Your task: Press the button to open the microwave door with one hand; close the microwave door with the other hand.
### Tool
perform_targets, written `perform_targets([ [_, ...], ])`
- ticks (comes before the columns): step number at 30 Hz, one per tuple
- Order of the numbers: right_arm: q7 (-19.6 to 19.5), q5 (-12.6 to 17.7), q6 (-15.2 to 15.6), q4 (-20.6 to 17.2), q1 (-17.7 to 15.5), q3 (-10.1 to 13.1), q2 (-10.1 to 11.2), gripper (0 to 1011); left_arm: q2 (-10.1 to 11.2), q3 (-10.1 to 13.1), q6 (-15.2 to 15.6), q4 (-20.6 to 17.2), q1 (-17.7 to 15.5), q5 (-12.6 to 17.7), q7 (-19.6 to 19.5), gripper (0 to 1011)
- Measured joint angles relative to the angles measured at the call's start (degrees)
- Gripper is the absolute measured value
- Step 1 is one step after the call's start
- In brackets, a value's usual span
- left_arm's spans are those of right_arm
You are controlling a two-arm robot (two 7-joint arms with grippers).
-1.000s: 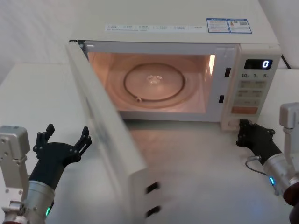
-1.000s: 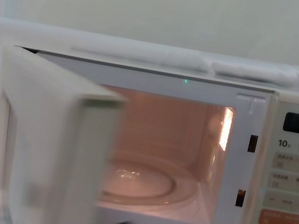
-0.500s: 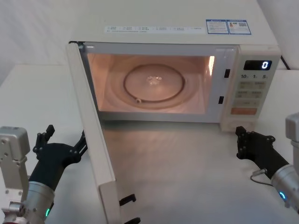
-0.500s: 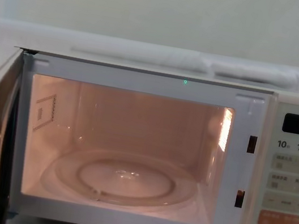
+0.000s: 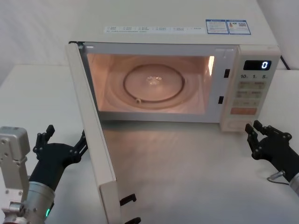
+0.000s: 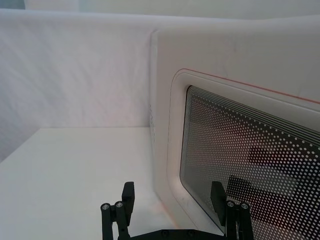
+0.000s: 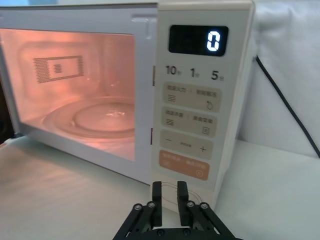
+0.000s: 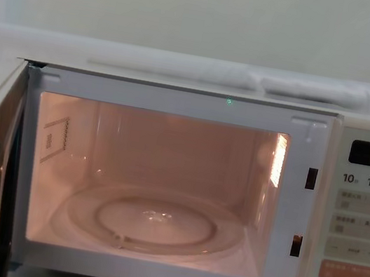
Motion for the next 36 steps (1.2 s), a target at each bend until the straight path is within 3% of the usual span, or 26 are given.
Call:
perform_targets([
  [2,1.23,-0.01,-0.86,-0.14,-0.14,-0.21,1.46,267,0.00,0.00,0.00,0.00,0.00,0.00,0.00,1001],
  [5,1.86,-0.32,-1.26,-0.15,-0.15,-0.50,2.72,326,0.00,0.00,0.00,0.00,0.00,0.00,0.00,1001],
  [13,2.27,-2.45,-1.69,-0.21,-0.06,-1.32,5.12,606,0.00,0.00,0.00,0.00,0.00,0.00,0.00,1001],
  [19,2.35,-2.92,-1.70,-0.21,-0.04,-1.54,5.50,762,0.00,0.00,0.00,0.00,0.00,0.00,0.00,1001],
  [22,2.34,-2.91,-1.69,-0.21,-0.03,-1.51,5.44,890,0.00,0.00,0.00,0.00,0.00,0.00,0.00,1001],
  [27,2.32,-2.86,-1.69,-0.21,-0.03,-1.46,5.35,997,0.00,0.00,0.00,0.00,0.00,0.00,0.01,1001],
  [36,2.28,-2.78,-1.68,-0.21,-0.03,-1.41,5.25,1000,0.00,0.00,0.00,0.00,0.00,0.00,0.00,1001],
])
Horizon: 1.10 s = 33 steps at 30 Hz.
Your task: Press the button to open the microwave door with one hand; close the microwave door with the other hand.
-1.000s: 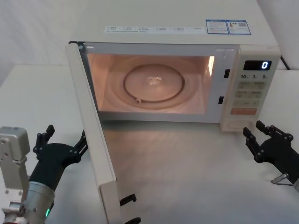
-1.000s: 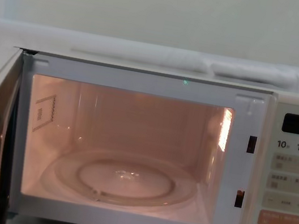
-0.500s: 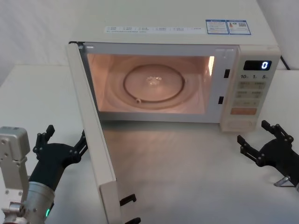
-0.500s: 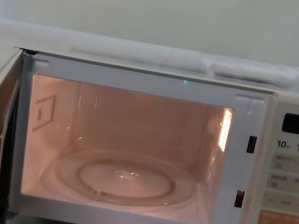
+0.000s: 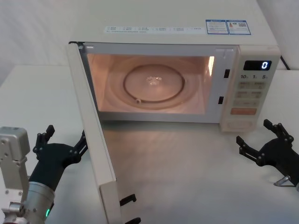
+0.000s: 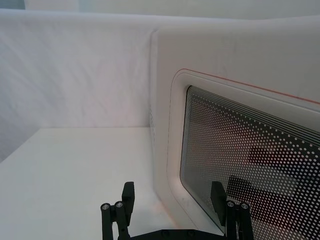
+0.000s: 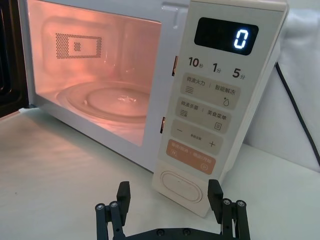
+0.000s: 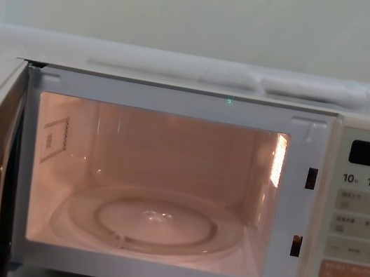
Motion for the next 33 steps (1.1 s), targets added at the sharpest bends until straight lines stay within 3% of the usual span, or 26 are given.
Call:
perform_targets([
  [33,-0.08,0.10,0.02,0.02,0.00,0.04,-0.09,1000,0.00,0.00,0.00,0.00,0.00,0.00,0.00,1001],
])
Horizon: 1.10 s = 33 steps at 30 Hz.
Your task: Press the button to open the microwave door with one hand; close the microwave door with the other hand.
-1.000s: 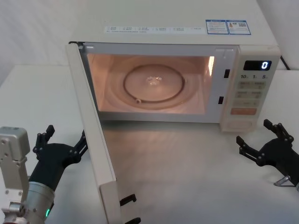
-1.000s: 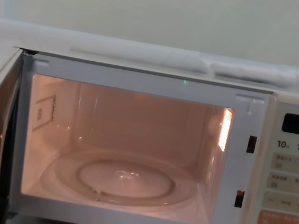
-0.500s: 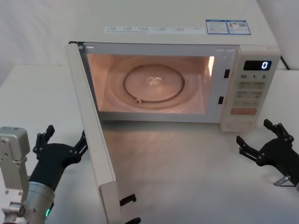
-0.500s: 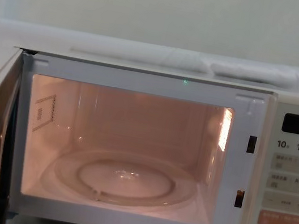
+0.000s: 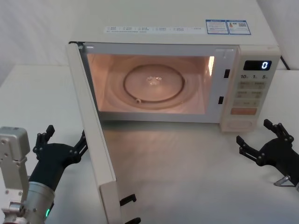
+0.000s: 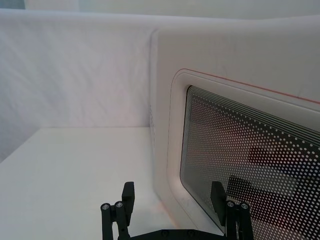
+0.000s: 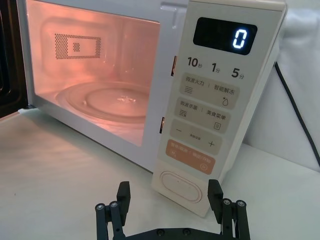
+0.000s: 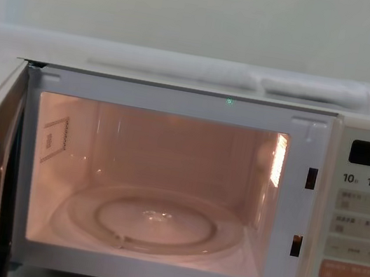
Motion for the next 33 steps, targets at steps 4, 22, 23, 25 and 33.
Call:
perform_targets([
  [4,0.00,0.00,0.00,0.00,-0.01,0.00,0.00,1000,0.00,0.00,0.00,0.00,0.00,0.00,0.00,1001],
  [22,0.00,0.00,0.00,0.00,0.00,0.00,0.00,1000,0.00,0.00,0.00,0.00,0.00,0.00,0.00,1001],
  [23,0.00,0.00,0.00,0.00,0.00,0.00,0.00,1000,0.00,0.00,0.00,0.00,0.00,0.00,0.00,1001],
  [25,0.00,0.00,0.00,0.00,0.00,0.00,0.00,1000,0.00,0.00,0.00,0.00,0.00,0.00,0.00,1001],
  [33,0.00,0.00,0.00,0.00,0.00,0.00,0.00,1000,0.00,0.00,0.00,0.00,0.00,0.00,0.00,915],
])
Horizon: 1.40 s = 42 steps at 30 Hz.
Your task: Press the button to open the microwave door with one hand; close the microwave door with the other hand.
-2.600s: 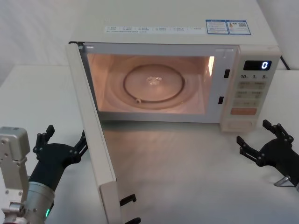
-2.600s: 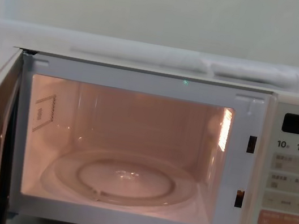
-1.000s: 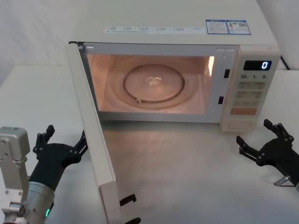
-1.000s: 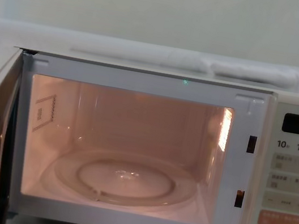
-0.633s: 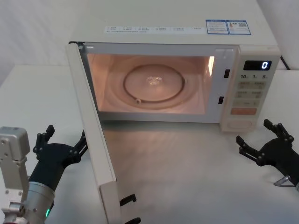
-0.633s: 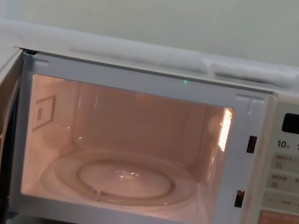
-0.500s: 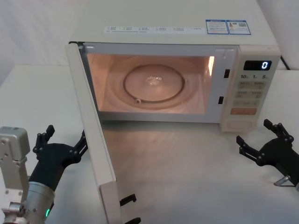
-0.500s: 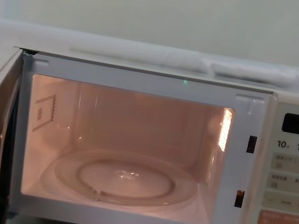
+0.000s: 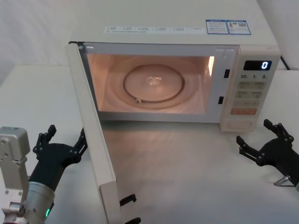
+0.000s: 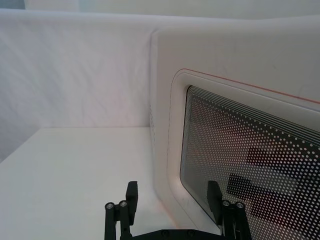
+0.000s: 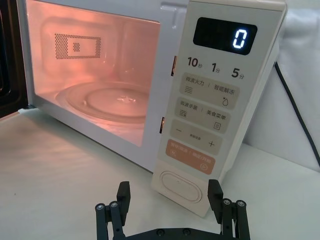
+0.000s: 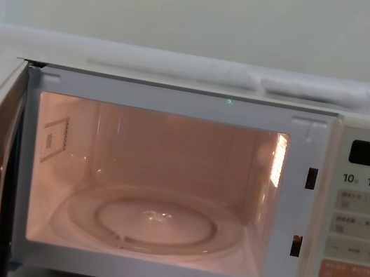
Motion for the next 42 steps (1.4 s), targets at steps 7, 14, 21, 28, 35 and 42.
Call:
perform_targets([
  [7,0.00,0.00,0.00,0.00,0.00,0.00,0.00,1000,0.00,0.00,0.00,0.00,0.00,0.00,0.00,746],
  [14,0.00,0.00,0.00,0.00,0.00,0.00,0.00,1000,0.00,0.00,0.00,0.00,0.00,0.00,0.00,523],
  [21,0.00,0.00,0.00,0.00,0.00,0.00,0.00,1000,0.00,0.00,0.00,0.00,0.00,0.00,0.00,294],
  [28,0.00,0.00,0.00,0.00,0.00,0.00,0.00,1000,0.00,0.00,0.00,0.00,0.00,0.00,0.00,58],
  [35,0.00,0.00,0.00,0.00,0.00,0.00,0.00,1000,0.00,0.00,0.00,0.00,0.00,0.00,0.00,0],
  [42,0.00,0.00,0.00,0.00,0.00,0.00,0.00,1000,0.00,0.00,0.00,0.00,0.00,0.00,0.00,0],
])
